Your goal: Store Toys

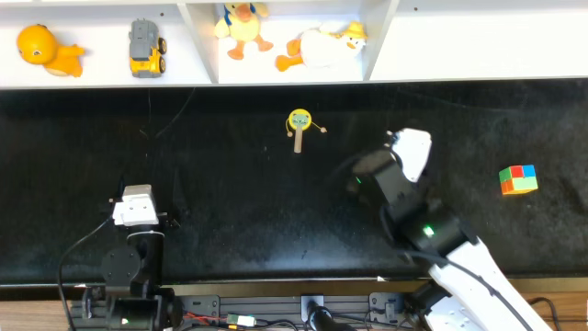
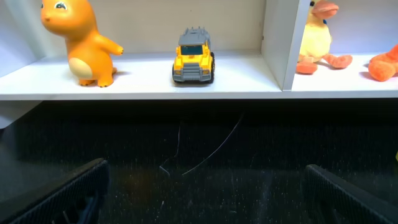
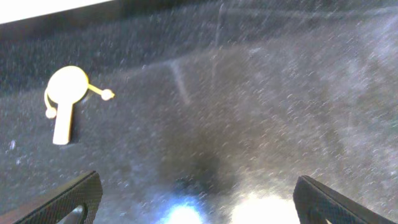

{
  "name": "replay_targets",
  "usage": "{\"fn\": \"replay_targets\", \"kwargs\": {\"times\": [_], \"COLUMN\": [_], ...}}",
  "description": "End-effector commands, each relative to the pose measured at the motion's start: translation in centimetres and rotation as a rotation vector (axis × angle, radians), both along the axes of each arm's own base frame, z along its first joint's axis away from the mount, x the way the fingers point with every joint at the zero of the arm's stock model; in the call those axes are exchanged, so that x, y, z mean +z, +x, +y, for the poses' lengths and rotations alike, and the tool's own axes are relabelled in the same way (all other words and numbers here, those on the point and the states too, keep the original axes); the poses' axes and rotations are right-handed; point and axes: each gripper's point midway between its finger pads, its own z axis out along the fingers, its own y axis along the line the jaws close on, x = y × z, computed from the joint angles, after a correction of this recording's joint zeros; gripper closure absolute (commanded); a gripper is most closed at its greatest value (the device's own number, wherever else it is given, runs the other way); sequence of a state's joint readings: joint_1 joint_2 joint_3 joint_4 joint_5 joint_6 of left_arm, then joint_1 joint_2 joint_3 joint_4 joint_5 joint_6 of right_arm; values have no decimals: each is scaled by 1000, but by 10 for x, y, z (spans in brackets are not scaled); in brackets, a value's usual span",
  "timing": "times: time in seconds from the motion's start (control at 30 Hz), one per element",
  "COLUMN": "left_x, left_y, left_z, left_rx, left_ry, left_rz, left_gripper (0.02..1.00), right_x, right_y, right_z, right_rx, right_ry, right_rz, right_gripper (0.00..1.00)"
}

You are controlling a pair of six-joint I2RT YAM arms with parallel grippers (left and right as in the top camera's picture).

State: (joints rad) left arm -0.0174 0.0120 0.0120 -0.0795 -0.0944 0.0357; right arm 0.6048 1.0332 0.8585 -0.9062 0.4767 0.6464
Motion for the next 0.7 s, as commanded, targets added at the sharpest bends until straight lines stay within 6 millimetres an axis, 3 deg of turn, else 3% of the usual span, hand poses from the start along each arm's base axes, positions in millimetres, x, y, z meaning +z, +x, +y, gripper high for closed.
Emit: {"fn": "replay_targets", "kwargs": {"times": [0.03,0.2,0.33,0.7], "left_x": [1,1,1,1], "left_y": [0,0,0,0], "left_z": [1,1,1,1], "left_rx": [3,3,3,3], "left_ry": [16,16,16,16], "left_rz": [-6,-6,-6,-6], "left_gripper": [20,20,20,20], "right_x": [6,-4,-15,-54], "right_y": [20,40,41,38], "right_z": [31,68,100,140], "right_rx": [27,86,155,266], "right_ry": [67,103,94,66], "right_rz": [48,85,99,218], "right_gripper": [3,23,18,23]}}
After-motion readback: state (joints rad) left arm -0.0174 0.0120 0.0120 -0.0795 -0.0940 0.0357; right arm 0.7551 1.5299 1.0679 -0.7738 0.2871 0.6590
